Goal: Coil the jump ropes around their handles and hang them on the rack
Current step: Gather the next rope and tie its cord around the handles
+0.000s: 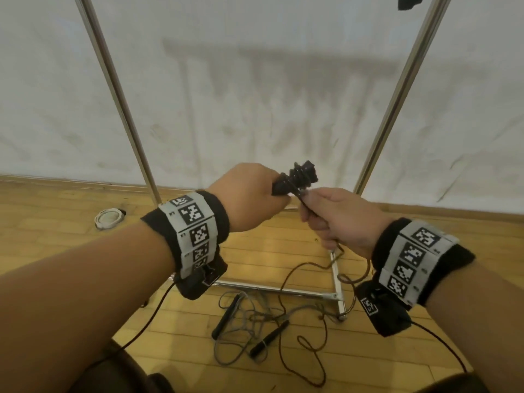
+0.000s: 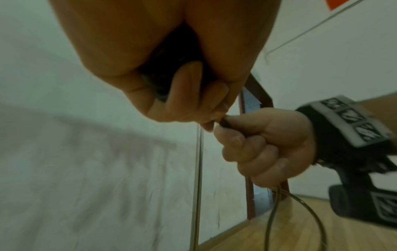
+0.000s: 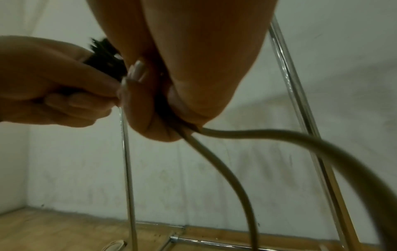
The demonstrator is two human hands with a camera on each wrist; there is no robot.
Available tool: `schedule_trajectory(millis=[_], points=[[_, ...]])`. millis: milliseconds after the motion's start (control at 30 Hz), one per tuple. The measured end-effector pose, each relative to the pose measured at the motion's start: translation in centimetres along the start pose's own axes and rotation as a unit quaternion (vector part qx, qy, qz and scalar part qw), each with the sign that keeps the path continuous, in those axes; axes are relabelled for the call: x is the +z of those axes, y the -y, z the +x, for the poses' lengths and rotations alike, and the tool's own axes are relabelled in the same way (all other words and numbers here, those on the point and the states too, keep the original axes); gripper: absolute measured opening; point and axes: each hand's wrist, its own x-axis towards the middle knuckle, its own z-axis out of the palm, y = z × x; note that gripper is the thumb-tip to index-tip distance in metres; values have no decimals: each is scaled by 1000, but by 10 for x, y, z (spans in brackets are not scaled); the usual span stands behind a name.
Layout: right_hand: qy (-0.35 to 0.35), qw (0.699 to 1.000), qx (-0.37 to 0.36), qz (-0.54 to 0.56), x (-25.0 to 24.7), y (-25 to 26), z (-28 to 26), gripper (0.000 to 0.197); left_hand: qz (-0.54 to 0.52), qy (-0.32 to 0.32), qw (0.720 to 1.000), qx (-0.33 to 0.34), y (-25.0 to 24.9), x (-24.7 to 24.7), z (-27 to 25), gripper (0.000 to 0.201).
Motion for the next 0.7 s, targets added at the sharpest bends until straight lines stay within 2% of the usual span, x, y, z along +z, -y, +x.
schedule_trajectory(millis=[33, 67, 100, 167, 200, 267, 333, 400, 500, 567, 633, 700], points=[[5, 999, 2, -35, 3, 1, -1, 38, -8, 5, 1000, -21, 3, -1, 2, 25], [4, 993, -4, -118, 6, 2, -2, 36, -7, 21, 999, -39, 5, -1, 4, 23], [2, 969, -19, -245, 10, 5, -3, 32, 10, 45, 997, -54, 6, 0, 6, 21], [20, 878, -54, -476, 18, 9, -5, 28, 87, 102, 988, -72, 2, 7, 10, 18], [29, 838, -66, -540, 22, 12, -7, 28, 138, 133, 979, -72, -1, 12, 9, 17], [33, 779, -96, -618, 28, 15, -9, 28, 224, 196, 954, -49, -9, 25, 6, 26], [33, 746, -129, -653, 27, 16, -9, 27, 274, 246, 930, -6, -14, 35, 3, 31], [23, 753, -142, -642, 24, 18, -9, 24, 292, 273, 916, 43, -16, 39, 0, 21], [-3, 801, -121, -586, 14, 17, -6, 37, 287, 280, 911, 98, -17, 30, -2, 27], [7, 842, -87, -532, 9, 14, -4, 38, 265, 229, 931, 101, -15, 17, -1, 27], [16, 866, -78, -494, 4, 12, 1, 38, 243, 161, 953, 88, -8, 8, 3, 23], [-13, 886, -77, -457, -1, 10, 5, 41, 198, 58, 975, 79, 4, 7, 7, 31]])
